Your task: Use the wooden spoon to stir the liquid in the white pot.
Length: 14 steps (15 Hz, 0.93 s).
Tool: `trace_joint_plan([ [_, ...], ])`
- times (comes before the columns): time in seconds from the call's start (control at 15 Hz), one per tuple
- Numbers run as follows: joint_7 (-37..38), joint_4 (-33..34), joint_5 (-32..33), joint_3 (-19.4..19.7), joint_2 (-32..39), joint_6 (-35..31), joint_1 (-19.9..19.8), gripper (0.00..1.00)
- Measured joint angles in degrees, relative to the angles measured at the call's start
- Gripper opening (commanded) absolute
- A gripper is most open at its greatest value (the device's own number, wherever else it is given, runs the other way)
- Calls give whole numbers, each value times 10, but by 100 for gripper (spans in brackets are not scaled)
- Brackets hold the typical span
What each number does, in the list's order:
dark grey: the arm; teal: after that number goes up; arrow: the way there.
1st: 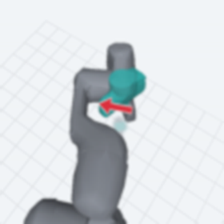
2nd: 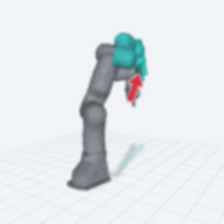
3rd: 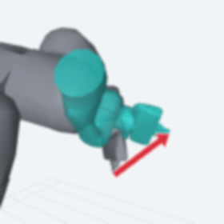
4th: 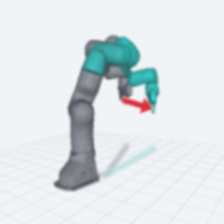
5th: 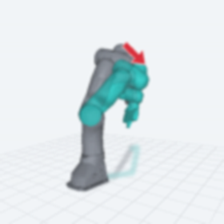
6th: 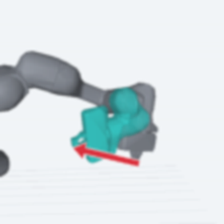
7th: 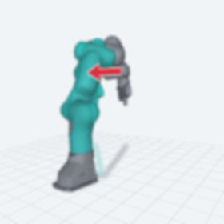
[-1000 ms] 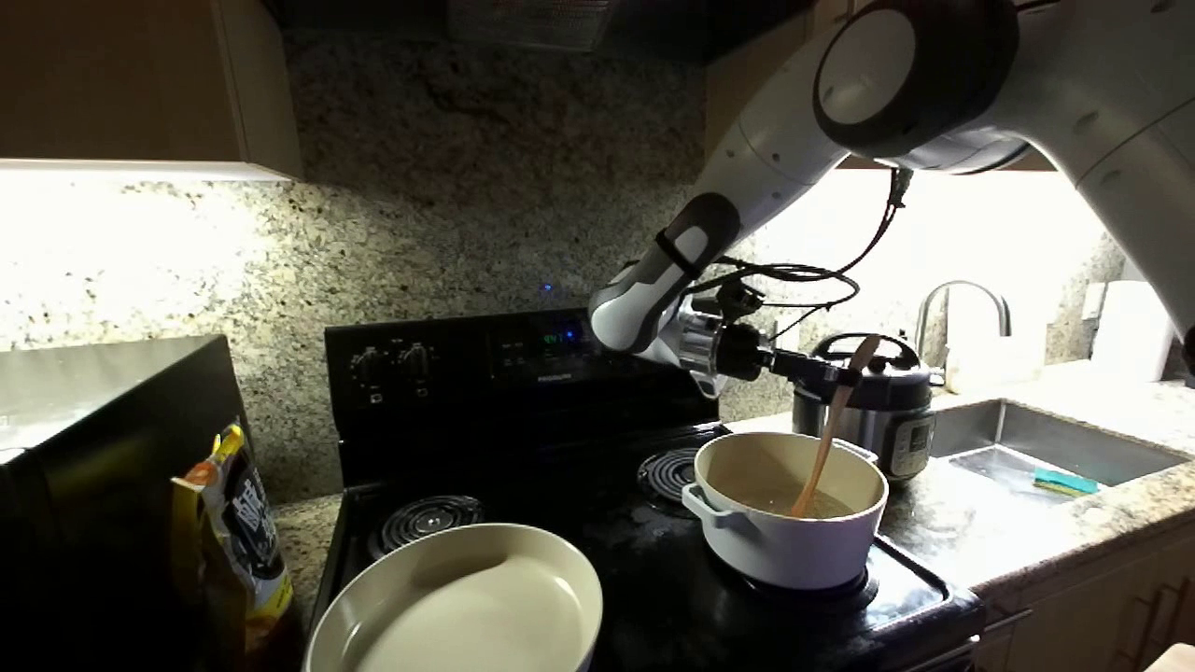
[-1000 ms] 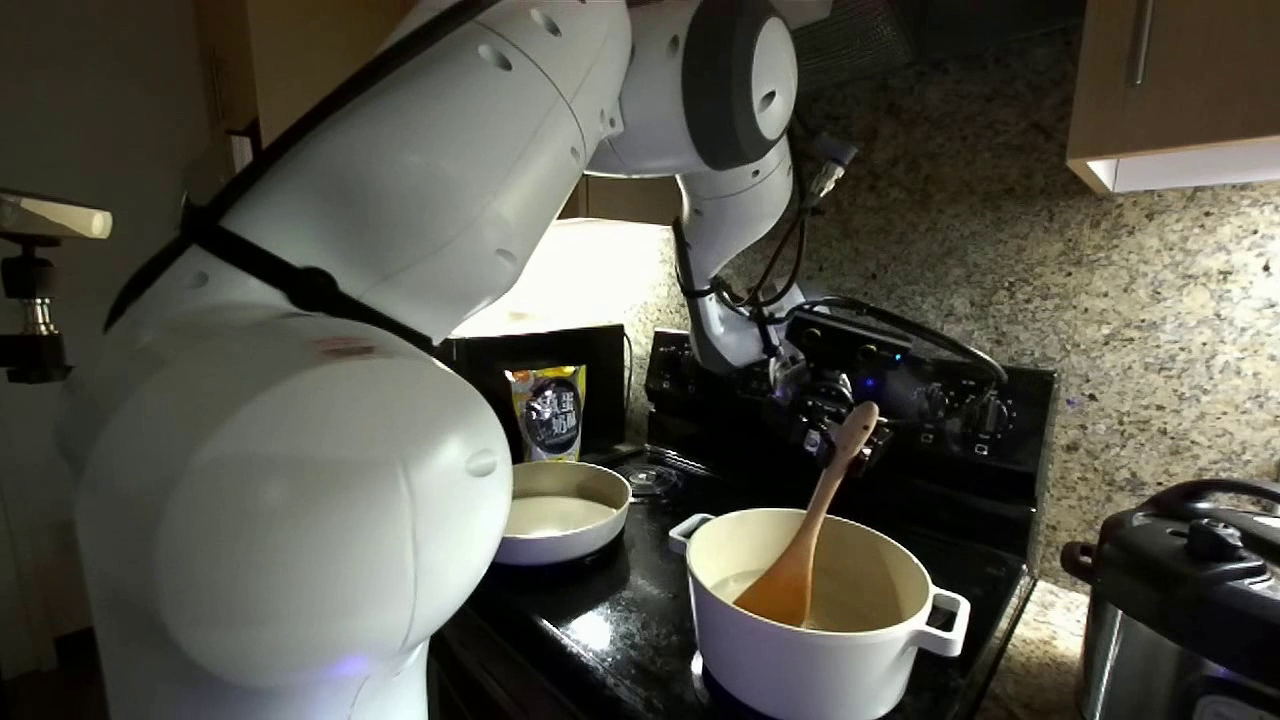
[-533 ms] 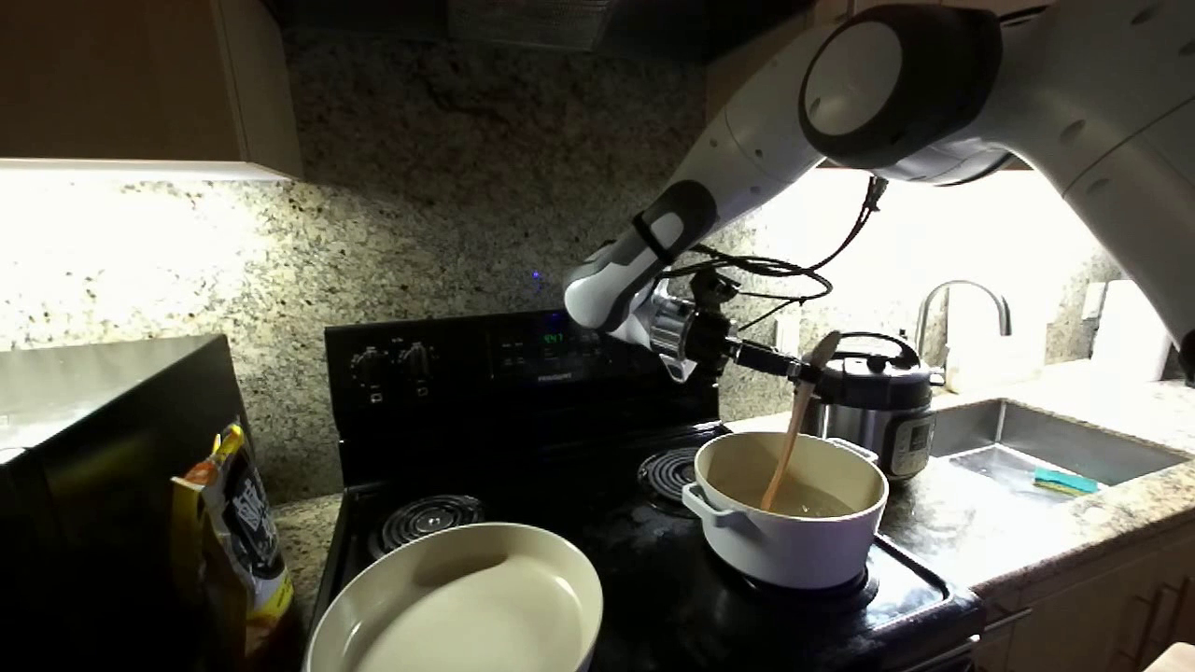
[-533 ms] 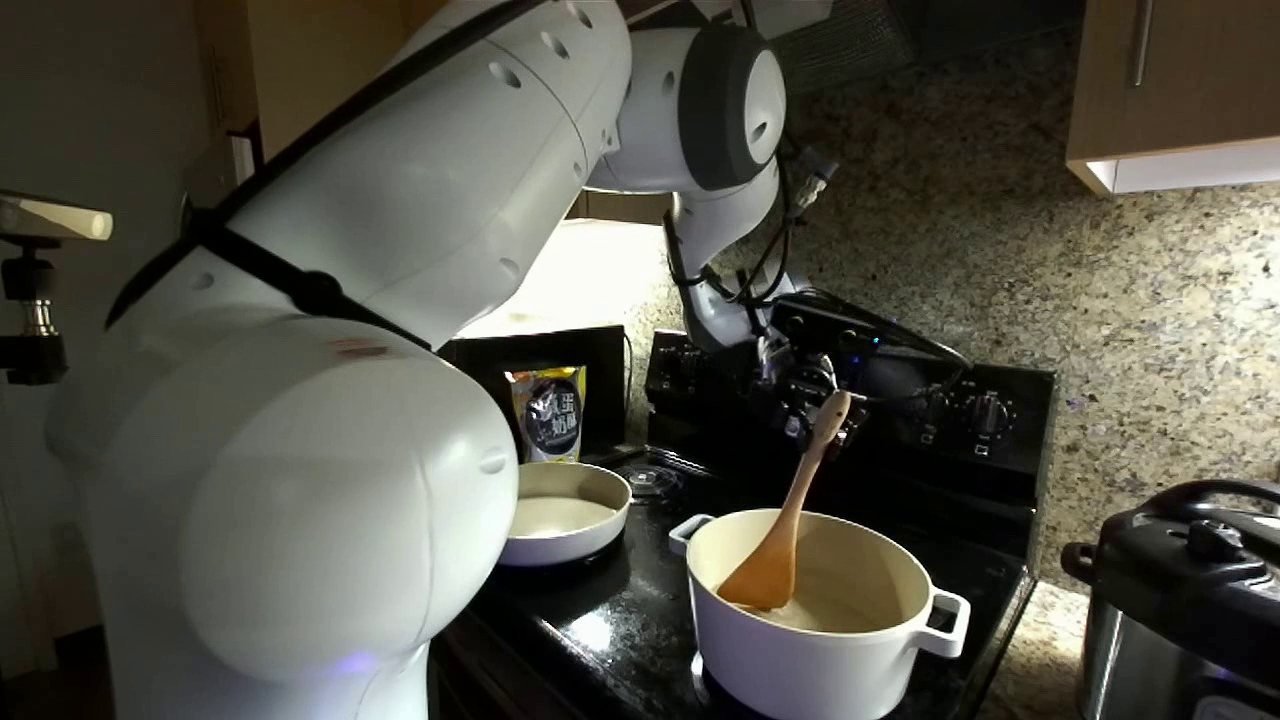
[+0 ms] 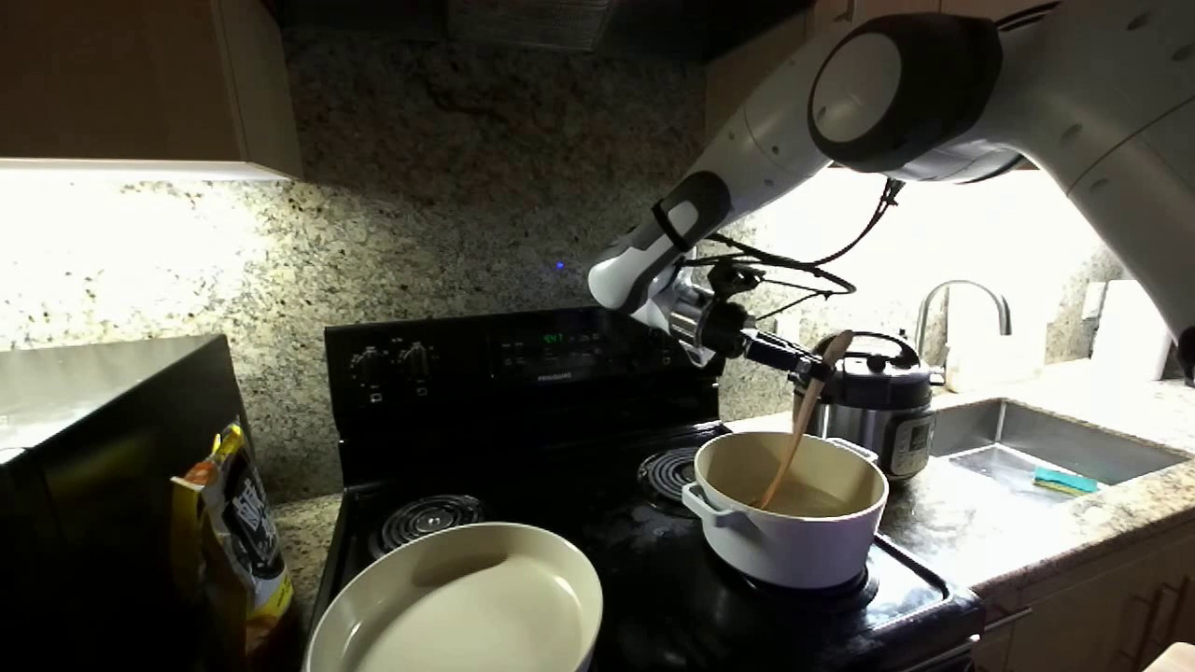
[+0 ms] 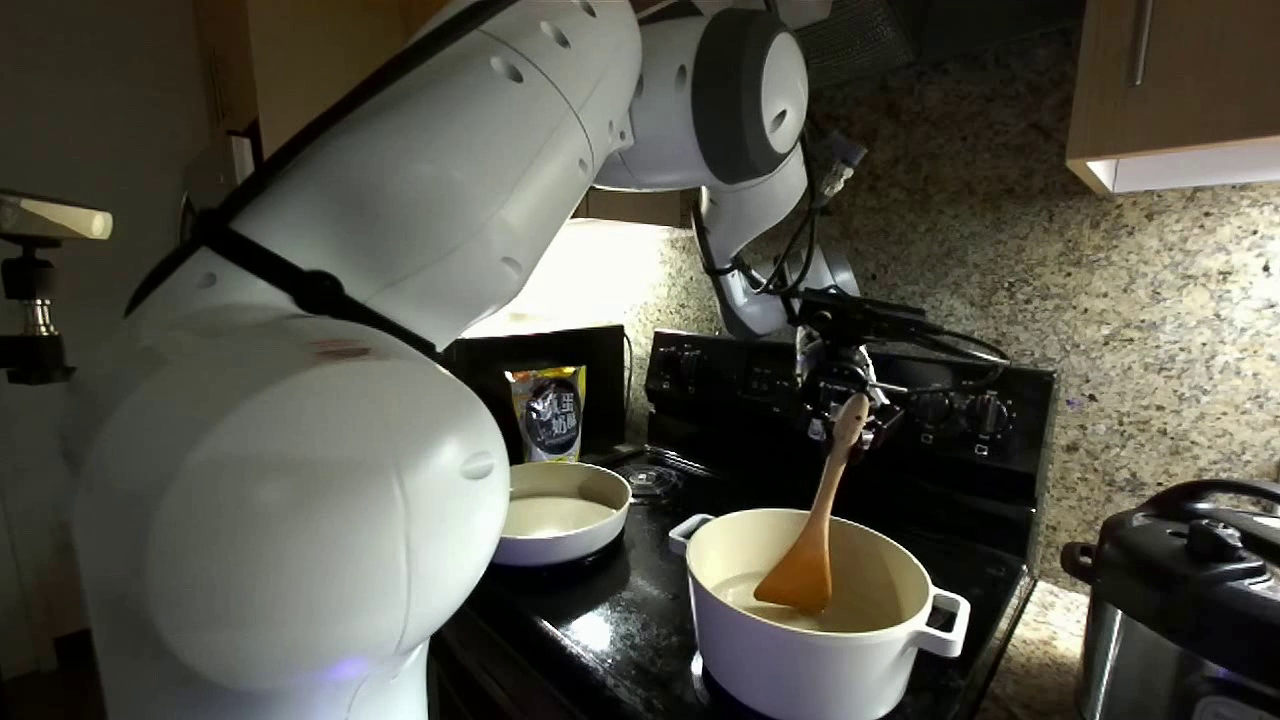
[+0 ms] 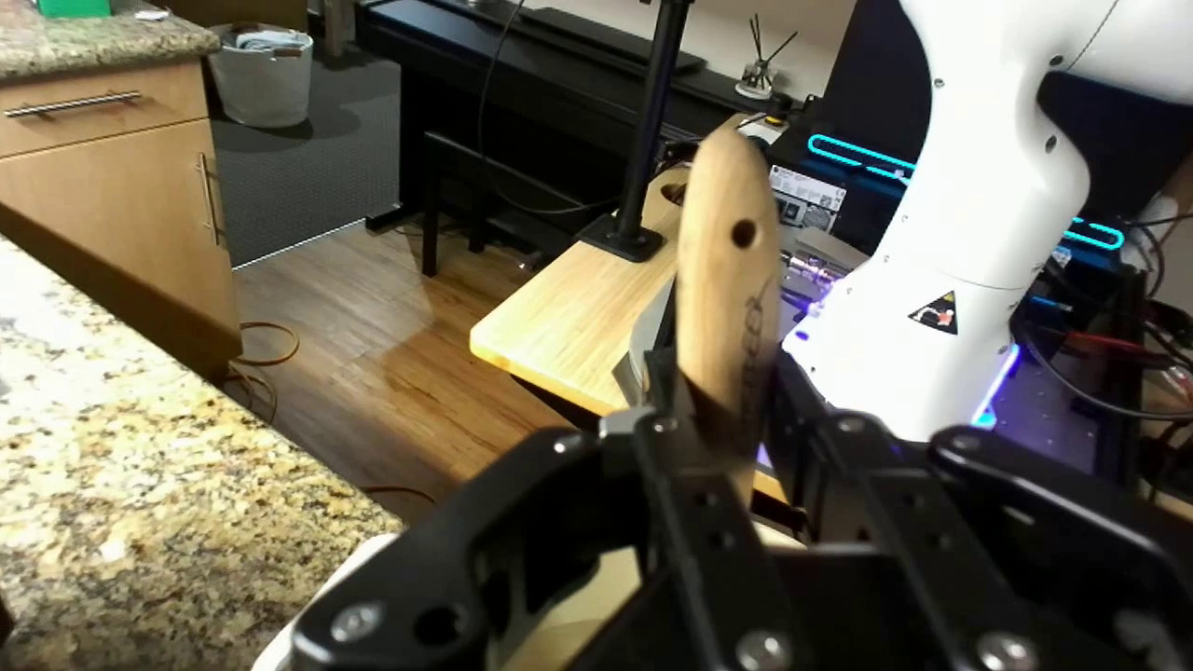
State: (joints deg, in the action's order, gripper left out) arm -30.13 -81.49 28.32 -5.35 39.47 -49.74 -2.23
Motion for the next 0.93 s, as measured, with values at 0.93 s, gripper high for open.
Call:
trace_joint_plan([
  [0.93, 4, -14, 0, -16, 5, 0, 2, 9],
])
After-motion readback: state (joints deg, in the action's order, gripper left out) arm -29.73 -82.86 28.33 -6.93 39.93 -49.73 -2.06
